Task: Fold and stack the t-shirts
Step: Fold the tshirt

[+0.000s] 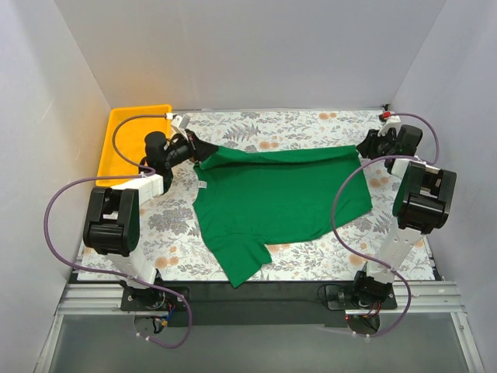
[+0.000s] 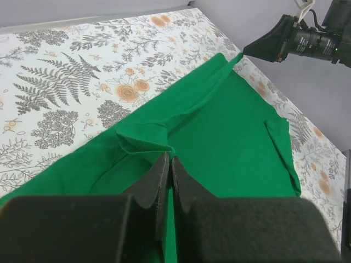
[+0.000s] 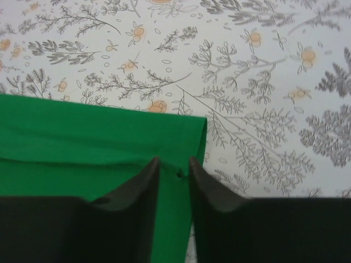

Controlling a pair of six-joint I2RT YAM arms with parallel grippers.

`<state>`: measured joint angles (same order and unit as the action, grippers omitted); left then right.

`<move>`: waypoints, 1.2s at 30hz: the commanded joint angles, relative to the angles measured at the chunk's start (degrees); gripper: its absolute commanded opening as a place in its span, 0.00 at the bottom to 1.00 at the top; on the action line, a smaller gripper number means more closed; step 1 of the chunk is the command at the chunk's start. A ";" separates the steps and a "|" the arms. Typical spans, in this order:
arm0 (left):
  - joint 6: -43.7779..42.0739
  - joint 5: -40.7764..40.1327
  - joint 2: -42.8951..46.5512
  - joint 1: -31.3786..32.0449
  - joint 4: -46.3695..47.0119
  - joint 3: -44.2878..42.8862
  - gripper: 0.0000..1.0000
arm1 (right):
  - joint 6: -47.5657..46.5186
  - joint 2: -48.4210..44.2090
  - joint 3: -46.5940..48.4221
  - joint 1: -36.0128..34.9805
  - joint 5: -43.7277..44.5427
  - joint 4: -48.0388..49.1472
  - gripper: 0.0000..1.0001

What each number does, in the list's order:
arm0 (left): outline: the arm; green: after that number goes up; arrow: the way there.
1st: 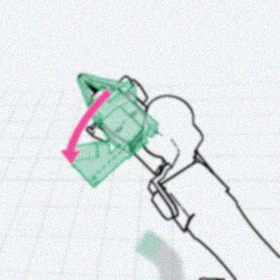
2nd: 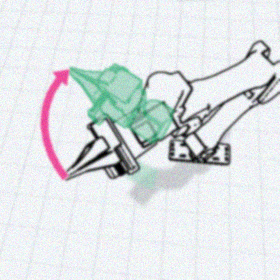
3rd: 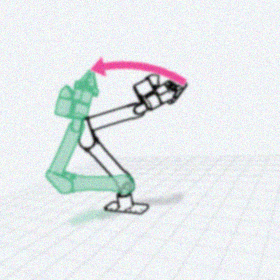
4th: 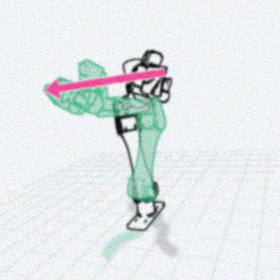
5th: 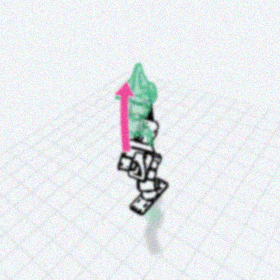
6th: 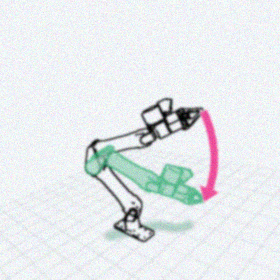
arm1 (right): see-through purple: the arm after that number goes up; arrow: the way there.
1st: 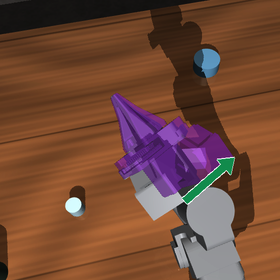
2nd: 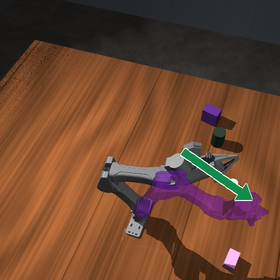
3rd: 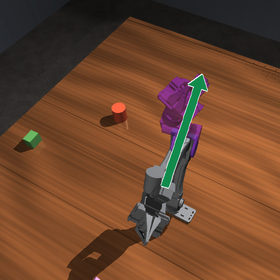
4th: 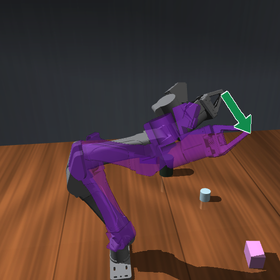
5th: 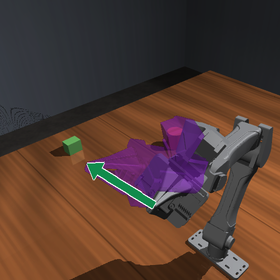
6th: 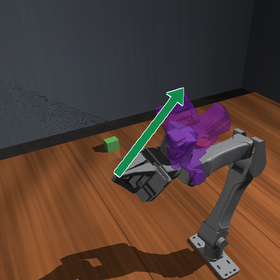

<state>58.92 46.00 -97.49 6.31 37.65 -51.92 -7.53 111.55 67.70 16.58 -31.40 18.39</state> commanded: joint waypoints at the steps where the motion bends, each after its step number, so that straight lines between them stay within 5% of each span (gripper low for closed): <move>1: -0.91 2.33 3.71 0.64 -1.17 1.38 0.00 | -1.00 -4.84 -0.73 2.66 0.29 -0.02 0.50; 5: -2.04 3.83 3.80 1.51 -3.54 2.09 0.00 | -0.99 -6.60 -1.34 4.60 -0.94 -1.51 0.63; 24: -10.39 3.58 5.47 4.33 -17.86 3.49 0.00 | -3.98 -11.09 -7.32 5.92 -11.32 -9.42 0.64; 29: -18.29 1.91 3.81 6.61 -35.25 -0.71 0.29 | -5.21 -13.02 -8.02 5.92 -11.84 -11.71 0.64; 33: -19.99 -1.43 6.52 7.67 -42.74 -1.61 0.42 | -6.53 -15.13 -8.90 5.92 -12.46 -14.08 0.64; 34: -19.54 -2.83 7.66 7.67 -42.75 -1.52 0.49 | -7.14 -16.09 -8.99 5.92 -12.55 -14.87 0.64; 35: -19.02 -5.28 9.41 7.67 -42.22 -1.26 0.69 | -7.67 -16.53 -9.08 5.92 -12.72 -16.79 0.64; 36: -17.88 -7.48 9.77 7.67 -41.35 -1.34 0.71 | -9.50 -17.06 -9.17 5.83 -13.68 -17.85 0.64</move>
<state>41.63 44.58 -93.60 14.24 -0.25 -51.68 -13.37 97.67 59.02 22.48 -42.33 4.21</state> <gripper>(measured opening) 0.667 0.636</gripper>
